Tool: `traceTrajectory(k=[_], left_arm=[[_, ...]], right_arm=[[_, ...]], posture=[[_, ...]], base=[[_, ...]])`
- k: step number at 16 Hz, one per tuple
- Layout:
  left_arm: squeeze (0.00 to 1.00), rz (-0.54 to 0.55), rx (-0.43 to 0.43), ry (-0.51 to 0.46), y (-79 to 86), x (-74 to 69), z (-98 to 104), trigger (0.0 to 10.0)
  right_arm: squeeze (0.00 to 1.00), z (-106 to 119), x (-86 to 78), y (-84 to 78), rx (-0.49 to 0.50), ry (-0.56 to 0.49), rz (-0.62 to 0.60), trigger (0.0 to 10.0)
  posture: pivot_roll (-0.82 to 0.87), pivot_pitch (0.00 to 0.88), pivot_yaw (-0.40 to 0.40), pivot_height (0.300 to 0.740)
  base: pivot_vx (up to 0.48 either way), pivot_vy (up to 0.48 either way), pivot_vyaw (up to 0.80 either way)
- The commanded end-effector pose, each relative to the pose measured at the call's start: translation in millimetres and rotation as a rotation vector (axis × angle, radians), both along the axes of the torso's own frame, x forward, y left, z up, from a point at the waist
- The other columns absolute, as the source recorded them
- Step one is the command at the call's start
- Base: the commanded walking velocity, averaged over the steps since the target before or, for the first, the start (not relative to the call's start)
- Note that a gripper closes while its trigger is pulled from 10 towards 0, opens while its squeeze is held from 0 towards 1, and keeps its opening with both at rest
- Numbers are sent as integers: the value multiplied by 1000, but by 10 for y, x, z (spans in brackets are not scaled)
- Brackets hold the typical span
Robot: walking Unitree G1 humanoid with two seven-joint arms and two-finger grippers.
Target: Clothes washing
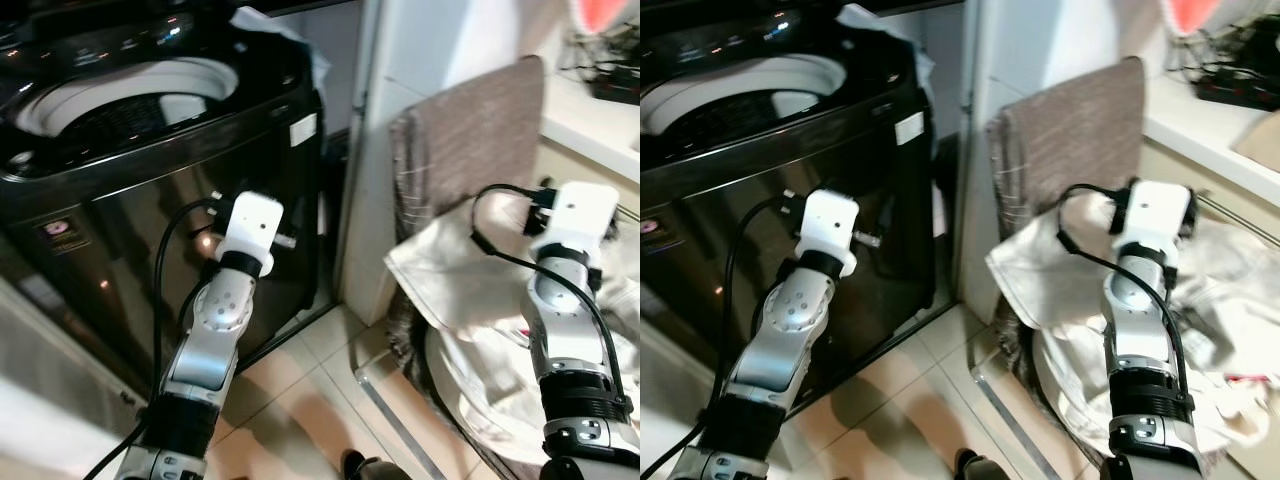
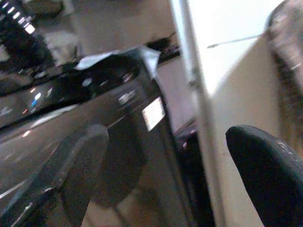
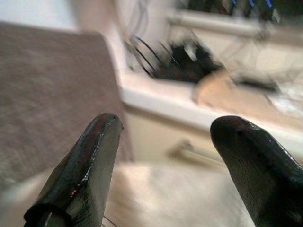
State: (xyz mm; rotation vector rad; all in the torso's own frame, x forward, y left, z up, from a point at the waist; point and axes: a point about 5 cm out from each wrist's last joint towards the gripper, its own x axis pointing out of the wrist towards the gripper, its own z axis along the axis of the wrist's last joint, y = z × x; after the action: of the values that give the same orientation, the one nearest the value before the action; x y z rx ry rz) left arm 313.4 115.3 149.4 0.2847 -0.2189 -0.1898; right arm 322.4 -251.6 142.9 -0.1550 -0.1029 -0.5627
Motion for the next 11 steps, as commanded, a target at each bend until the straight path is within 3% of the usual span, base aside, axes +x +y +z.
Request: traceTrajectory(k=[1,5,8,9,10,11], left_arm=[[0,-32,-1,3,-38,25,3,10000],[0,-52,13,1,-32,53,15,10000],[0,-56,17,-3,-25,67,22,10000],[0,-55,16,-5,-24,70,23,10000],[0,-54,16,-6,-20,71,25,10000],[0,-52,17,-6,-16,71,24,10000]], right_arm=[[0,-68,-52,-53,96,17,-36,10000],[0,-62,-103,-54,328,47,-79,10000],[0,-230,-40,42,430,198,-6,10000],[0,-302,-26,57,494,239,5,10000],[0,-463,-3,33,621,327,-1,10000],[0,-499,11,0,659,340,-5,10000]], posture=[[-132,7,46,740],[-139,9,58,740],[-139,2,52,740],[-136,0,49,740],[-132,0,46,740],[-124,0,44,740]], base=[[0,0,-719],[0,0,-719],[0,0,-717],[0,0,-763],[0,0,0],[0,0,0]])
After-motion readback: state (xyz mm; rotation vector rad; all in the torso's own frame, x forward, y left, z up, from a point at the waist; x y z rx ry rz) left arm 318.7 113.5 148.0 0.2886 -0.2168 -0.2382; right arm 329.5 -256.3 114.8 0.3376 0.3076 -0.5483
